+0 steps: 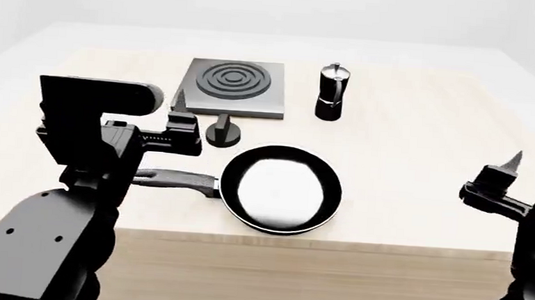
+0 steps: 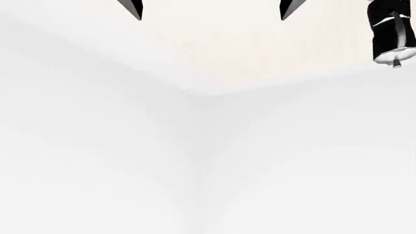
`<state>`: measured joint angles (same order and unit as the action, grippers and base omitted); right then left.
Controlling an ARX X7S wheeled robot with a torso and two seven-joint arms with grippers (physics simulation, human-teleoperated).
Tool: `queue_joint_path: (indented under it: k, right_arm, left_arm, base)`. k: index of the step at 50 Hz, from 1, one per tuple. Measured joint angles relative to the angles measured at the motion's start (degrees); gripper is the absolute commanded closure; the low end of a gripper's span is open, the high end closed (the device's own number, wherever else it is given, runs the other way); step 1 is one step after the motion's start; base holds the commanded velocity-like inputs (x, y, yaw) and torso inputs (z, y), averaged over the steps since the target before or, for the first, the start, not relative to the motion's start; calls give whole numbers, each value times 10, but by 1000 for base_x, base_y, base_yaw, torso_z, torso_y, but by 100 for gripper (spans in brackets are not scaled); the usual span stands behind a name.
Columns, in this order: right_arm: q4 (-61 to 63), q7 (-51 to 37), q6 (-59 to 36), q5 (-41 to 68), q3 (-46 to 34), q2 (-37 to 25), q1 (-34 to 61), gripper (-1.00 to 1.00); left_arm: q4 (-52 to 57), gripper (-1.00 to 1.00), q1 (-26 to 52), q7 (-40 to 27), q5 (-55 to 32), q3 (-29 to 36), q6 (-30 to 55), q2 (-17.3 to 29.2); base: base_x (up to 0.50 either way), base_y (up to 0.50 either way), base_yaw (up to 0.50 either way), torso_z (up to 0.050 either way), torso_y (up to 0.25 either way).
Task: Turn on the stove and put the frying pan on it.
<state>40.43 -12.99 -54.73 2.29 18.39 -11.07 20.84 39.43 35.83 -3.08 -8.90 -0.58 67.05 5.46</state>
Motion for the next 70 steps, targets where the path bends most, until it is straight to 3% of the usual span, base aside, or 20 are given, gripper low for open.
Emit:
queue_joint_path:
  k: [8,16,53,60,64,70]
  right_arm:
    - [26,-15,-14,-17,93,-23,-20,-100]
    - [32,-23,-15,-23,128,-32,-32,-100]
    - [10,-27,-9,-18,138,-37,-40,-100]
    - [2,-27,-18,-16,135,-38,-37,-100]
    - [-2,-27,-25,-15,131,-38,-35,-100]
    - [-8,-26,-33,-12,127,-39,-33,-100]
  left_arm:
    - [3,-100,25,0,-7,-9,21,6]
    - [3,-100,34,0,-11,-11,27,11]
    - [-12,-100,40,-12,-26,-8,24,22]
    - [-16,-100,57,-18,-32,-16,61,18]
    - [-60,-100,100,-80,-112,-22,117,43]
    - [-207,-100,188,-334,-383,1,163,113]
  base:
    - [466,0,0,0,0]
    - [500,0,0,0,0]
    - [500,0,0,0,1]
    - [0,0,0,0,0]
    - [0,0,0,0,0]
    - [0,0,0,0,0]
